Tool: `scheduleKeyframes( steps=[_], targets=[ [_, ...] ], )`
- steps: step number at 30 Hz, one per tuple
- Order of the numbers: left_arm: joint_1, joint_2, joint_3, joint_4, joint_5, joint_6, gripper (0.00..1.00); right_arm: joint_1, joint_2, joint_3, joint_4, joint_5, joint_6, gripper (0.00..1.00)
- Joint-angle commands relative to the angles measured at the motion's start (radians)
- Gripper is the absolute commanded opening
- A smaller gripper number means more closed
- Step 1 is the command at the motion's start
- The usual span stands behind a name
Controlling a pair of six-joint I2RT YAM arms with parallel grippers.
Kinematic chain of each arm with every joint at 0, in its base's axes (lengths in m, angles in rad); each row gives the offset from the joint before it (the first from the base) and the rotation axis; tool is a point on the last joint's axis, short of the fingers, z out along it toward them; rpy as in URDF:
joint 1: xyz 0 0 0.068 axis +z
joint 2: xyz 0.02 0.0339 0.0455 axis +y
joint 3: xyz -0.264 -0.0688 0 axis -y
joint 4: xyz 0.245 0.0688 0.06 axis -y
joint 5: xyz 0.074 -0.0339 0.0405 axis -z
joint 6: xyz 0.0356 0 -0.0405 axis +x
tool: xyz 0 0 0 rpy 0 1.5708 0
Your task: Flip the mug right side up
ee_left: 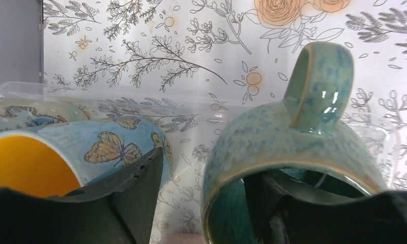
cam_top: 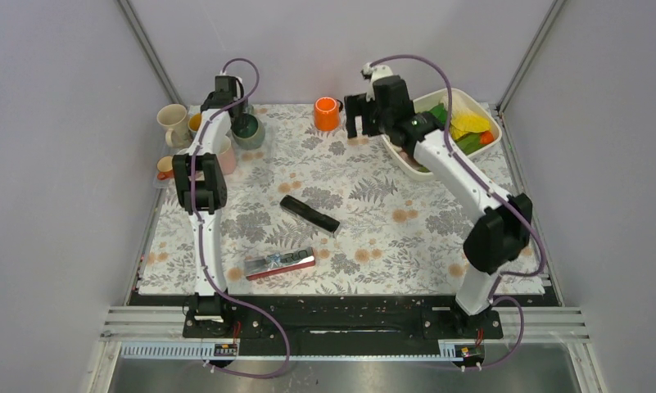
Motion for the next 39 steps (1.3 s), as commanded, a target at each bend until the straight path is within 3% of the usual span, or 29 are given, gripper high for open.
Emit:
scheduleKeyframes(
  steps=[1, 6, 10, 12, 15, 22, 26, 30, 39],
  targets=[
    [0.001, -0.16, -0.018, 0.079, 0.065, 0.003, 0.66, -0.111, 0.183, 0.246, 0.026, -0.218, 0.365, 0.95],
    [-0.001, -0.26, -0.084, 0.103, 0.161, -0.013, 0.94, -0.172, 0.476, 0.531, 0.157, -0.329, 0.613, 0.94],
    [-0.01, -0.308, -0.109, 0.059, 0.221, -0.009, 0.99, -0.185, 0.748, 0.853, 0.239, -0.342, 0.736, 0.94],
    [-0.015, -0.335, -0.134, 0.036, 0.27, -0.009, 0.99, -0.192, 0.851, 0.93, 0.373, -0.376, 0.848, 0.94],
    [-0.05, -0.375, -0.186, 0.012, 0.319, -0.011, 0.99, -0.197, 0.94, 0.929, 0.573, -0.341, 1.035, 0.91],
    [-0.154, -0.377, -0.221, -0.027, 0.407, 0.006, 0.99, -0.183, 0.988, 0.847, 0.691, -0.183, 1.026, 0.88],
    [-0.191, -0.333, -0.212, -0.04, 0.422, 0.003, 0.99, -0.18, 1.026, 0.854, 0.681, -0.107, 1.092, 0.88],
    [-0.194, -0.281, -0.181, -0.05, 0.443, -0.038, 0.99, -0.163, 1.077, 0.892, 0.557, -0.021, 1.208, 0.88],
    [-0.194, -0.257, -0.147, -0.067, 0.45, -0.035, 0.99, -0.145, 1.138, 0.935, 0.536, -0.06, 1.297, 0.83]
  ],
)
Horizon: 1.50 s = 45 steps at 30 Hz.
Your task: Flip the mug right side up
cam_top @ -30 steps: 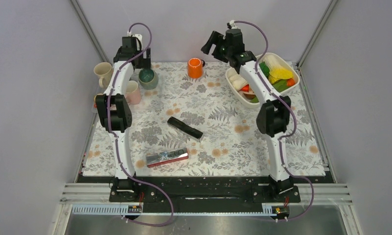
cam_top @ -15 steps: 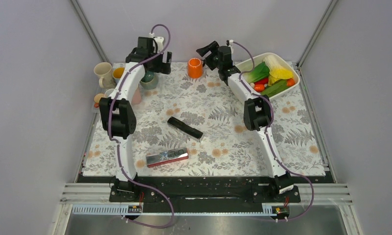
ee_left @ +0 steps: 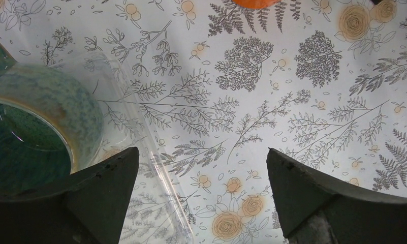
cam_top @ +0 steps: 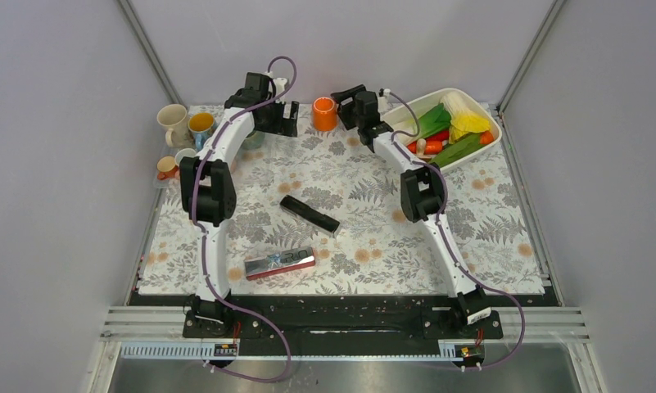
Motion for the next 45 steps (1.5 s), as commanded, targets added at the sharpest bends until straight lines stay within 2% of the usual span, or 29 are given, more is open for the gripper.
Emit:
scheduleKeyframes(
  steps=[1, 4, 7, 13, 19, 21, 24, 27, 29, 32, 36, 39, 42, 45],
  targets=[
    [0.001, -0.011, 0.063, 0.015, 0.025, -0.005, 0.99, 0.022, 0.015, 0.058, 0.0, 0.002, 0.038, 0.8],
    [0.003, -0.002, 0.069, 0.013, 0.025, -0.008, 0.99, 0.03, -0.006, 0.039, -0.029, -0.025, -0.01, 0.74],
    [0.003, 0.006, 0.084, 0.012, 0.028, -0.012, 0.99, 0.033, -0.034, -0.013, -0.081, -0.062, 0.015, 0.69],
    [0.003, 0.041, 0.152, 0.023, 0.063, 0.047, 0.99, 0.048, -0.005, 0.019, -0.186, -0.191, 0.082, 0.6],
    [0.003, 0.024, 0.169, 0.076, 0.093, 0.143, 0.99, 0.073, -0.049, -0.005, -0.222, -0.327, 0.007, 0.57],
    [0.003, 0.016, 0.162, 0.074, 0.098, 0.156, 0.99, 0.072, -0.101, -0.054, -0.229, -0.385, -0.079, 0.57],
    [0.007, -0.015, 0.12, 0.071, 0.108, 0.16, 0.99, 0.07, -0.228, -0.123, -0.318, -0.415, -0.394, 0.6],
    [0.015, -0.043, 0.069, 0.066, 0.149, 0.157, 0.99, 0.069, -0.369, -0.22, -0.332, -0.385, -0.687, 0.67],
    [0.019, -0.059, 0.049, 0.054, 0.16, 0.157, 0.99, 0.064, -0.398, -0.228, -0.358, -0.373, -0.844, 0.72],
    [0.025, -0.08, 0.032, 0.036, 0.175, 0.16, 0.99, 0.061, -0.389, -0.173, -0.457, -0.363, -1.0, 0.76],
    [0.026, -0.094, 0.03, 0.003, 0.19, 0.17, 0.99, 0.059, -0.359, -0.155, -0.492, -0.379, -1.127, 0.82],
    [0.026, -0.105, 0.031, -0.013, 0.19, 0.169, 0.99, 0.036, -0.269, -0.029, -0.544, -0.427, -1.12, 0.86],
    [0.026, -0.111, 0.028, -0.018, 0.198, 0.17, 0.99, 0.003, -0.174, 0.066, -0.507, -0.58, -0.923, 0.86],
    [0.026, -0.102, 0.032, -0.017, 0.182, 0.164, 0.99, -0.018, -0.135, 0.011, -0.358, -0.62, -0.723, 0.83]
  ],
)
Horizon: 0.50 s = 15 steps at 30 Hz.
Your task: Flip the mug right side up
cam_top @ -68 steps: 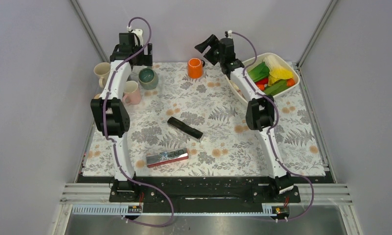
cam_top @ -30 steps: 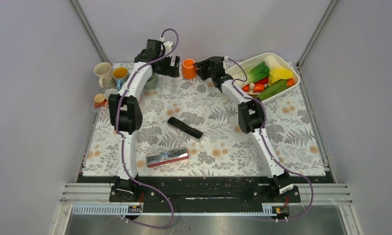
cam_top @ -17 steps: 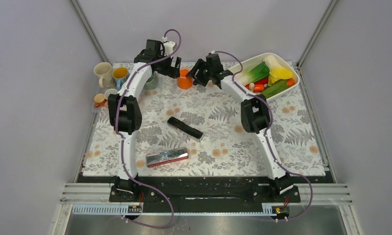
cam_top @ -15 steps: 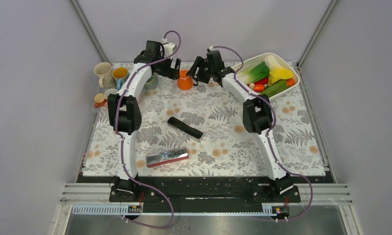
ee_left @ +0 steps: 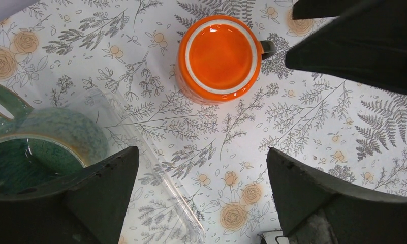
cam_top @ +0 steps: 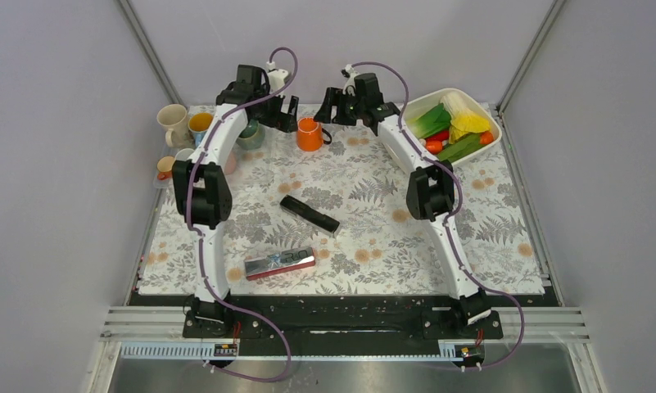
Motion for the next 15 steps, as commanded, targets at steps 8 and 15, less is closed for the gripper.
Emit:
scheduleKeyframes(
  steps=[8, 15],
  targets=[
    [0.003, -0.051, -0.001, 0.006, 0.015, 0.0, 0.99, -0.052, 0.137, -0.043, 0.412, -0.251, 0.507, 0.79],
    [0.003, -0.055, -0.009, 0.018, 0.004, -0.007, 0.99, -0.042, 0.055, -0.242, 0.432, -0.278, 0.52, 0.7]
  ],
)
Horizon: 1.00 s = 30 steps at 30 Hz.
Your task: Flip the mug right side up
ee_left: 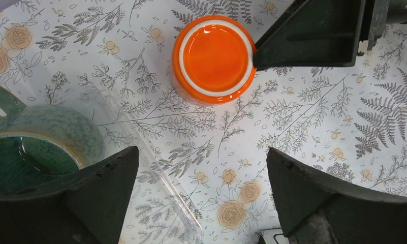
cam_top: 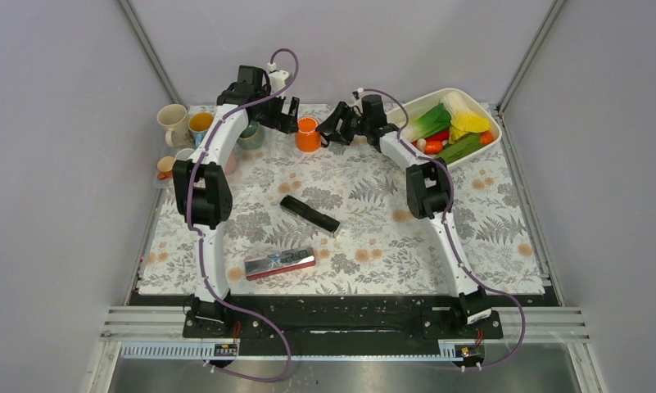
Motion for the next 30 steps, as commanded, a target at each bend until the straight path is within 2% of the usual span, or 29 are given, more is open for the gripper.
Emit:
scheduleKeyframes(
  steps=[1, 7, 12, 16, 19, 22, 24, 25, 30],
  targets=[
    [0.004, -0.045, -0.002, 0.024, 0.005, -0.009, 0.99, 0.022, -0.101, -0.106, 0.064, -0.056, 0.054, 0.69],
    [0.002, -0.034, -0.008, 0.017, 0.022, -0.068, 0.97, 0.067, -0.183, -0.209, 0.064, -0.076, -0.01, 0.65],
    [0.001, -0.04, -0.065, 0.008, 0.023, -0.297, 0.82, 0.107, -0.229, -0.279, 0.064, -0.066, -0.026, 0.62],
    [-0.017, -0.112, -0.217, 0.081, 0.039, -0.43, 0.78, 0.134, -0.295, -0.39, 0.162, -0.116, 0.016, 0.65],
    [-0.033, -0.158, -0.32, 0.127, 0.027, -0.484, 0.77, 0.134, -0.402, -0.504, 0.208, -0.087, 0.011, 0.71],
    [-0.049, -0.176, -0.359, 0.162, -0.025, -0.498, 0.77, 0.128, -0.495, -0.595, 0.156, -0.019, -0.05, 0.8],
    [-0.063, -0.17, -0.356, 0.161, -0.053, -0.49, 0.77, 0.122, -0.554, -0.641, 0.093, 0.027, -0.089, 0.95],
    [-0.075, -0.164, -0.353, 0.159, -0.061, -0.484, 0.77, 0.117, -0.584, -0.666, 0.07, 0.052, -0.107, 0.99],
    [-0.145, -0.131, -0.35, 0.147, -0.166, -0.403, 0.8, 0.088, -0.751, -0.824, -0.063, 0.206, -0.193, 0.99]
  ],
)
